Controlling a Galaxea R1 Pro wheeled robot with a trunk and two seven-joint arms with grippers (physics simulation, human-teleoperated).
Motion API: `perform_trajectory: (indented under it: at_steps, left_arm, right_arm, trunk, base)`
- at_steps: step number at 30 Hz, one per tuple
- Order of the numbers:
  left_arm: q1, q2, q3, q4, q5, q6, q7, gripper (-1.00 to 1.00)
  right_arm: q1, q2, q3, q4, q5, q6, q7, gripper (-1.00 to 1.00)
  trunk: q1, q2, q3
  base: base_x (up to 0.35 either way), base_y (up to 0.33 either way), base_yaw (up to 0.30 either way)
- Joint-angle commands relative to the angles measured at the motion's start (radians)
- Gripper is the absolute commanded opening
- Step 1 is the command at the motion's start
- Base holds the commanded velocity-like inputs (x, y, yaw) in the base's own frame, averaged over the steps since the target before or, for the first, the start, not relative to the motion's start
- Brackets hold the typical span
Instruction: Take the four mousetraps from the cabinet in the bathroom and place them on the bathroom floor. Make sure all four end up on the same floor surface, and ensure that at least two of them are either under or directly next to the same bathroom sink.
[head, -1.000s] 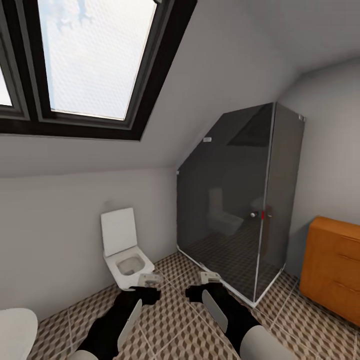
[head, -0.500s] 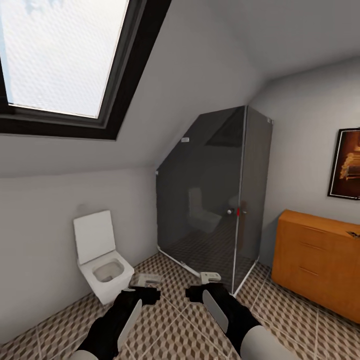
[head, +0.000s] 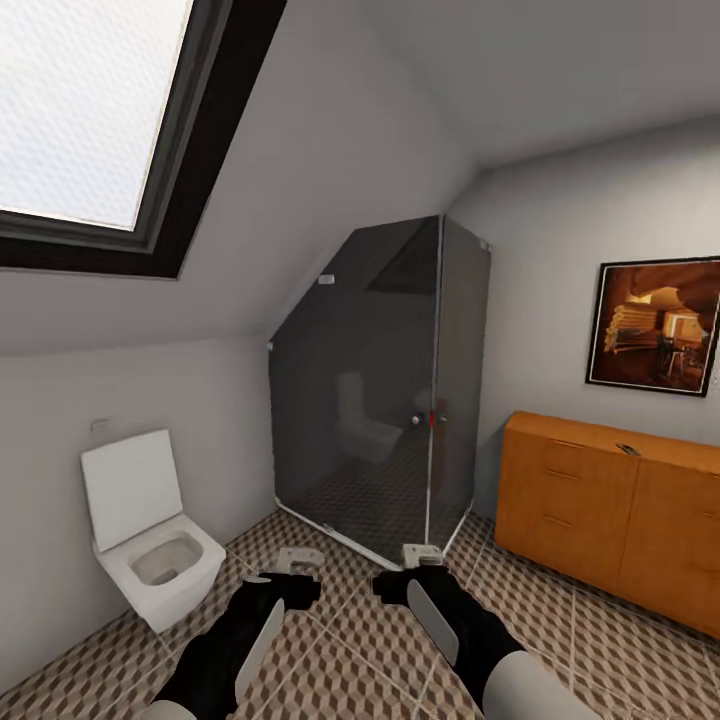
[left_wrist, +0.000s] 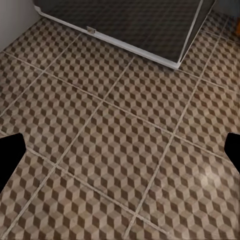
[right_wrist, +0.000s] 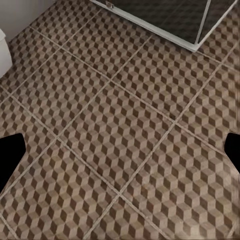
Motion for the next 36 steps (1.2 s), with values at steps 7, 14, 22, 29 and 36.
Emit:
perform_trajectory:
  at_steps: [7, 14, 22, 29, 36]
  left_arm:
    - [0.0, 0.0, -0.003, -0.001, 0.009, 0.004, 0.009, 1.0]
    - [0.0, 0.0, -0.003, -0.001, 0.008, 0.004, 0.009, 1.0]
    - [0.0, 0.0, -0.003, -0.001, 0.007, 0.004, 0.01, 1.0]
    - [0.0, 0.0, -0.003, -0.001, 0.007, 0.004, 0.011, 1.0]
    - [0.0, 0.0, -0.003, -0.001, 0.007, 0.004, 0.011, 1.0]
  right_arm:
    - [-0.001, -0.004, 0.005, -0.001, -0.011, 0.001, -0.009, 1.0]
    - [-0.001, -0.005, 0.005, -0.001, -0.011, 0.001, -0.009, 1.0]
    - [-0.001, -0.006, 0.006, -0.001, -0.011, 0.001, -0.008, 1.0]
    - [-0.001, -0.006, 0.005, -0.001, -0.011, 0.001, -0.008, 1.0]
    - [-0.001, -0.006, 0.005, -0.001, -0.011, 0.0, -0.008, 1.0]
  trunk:
    - [0.0, -0.001, -0.001]
    - [0.0, -0.001, -0.001]
    - [0.0, -0.001, -0.001]
    - [0.0, -0.001, -0.001]
    - [0.0, -0.001, -0.001]
  base:
    - [0.0, 0.0, -0.293]
    - [0.0, 0.0, -0.293]
    - [0.0, 0.0, -0.293]
    - [0.0, 0.0, -0.293]
    - [0.0, 0.0, -0.293]
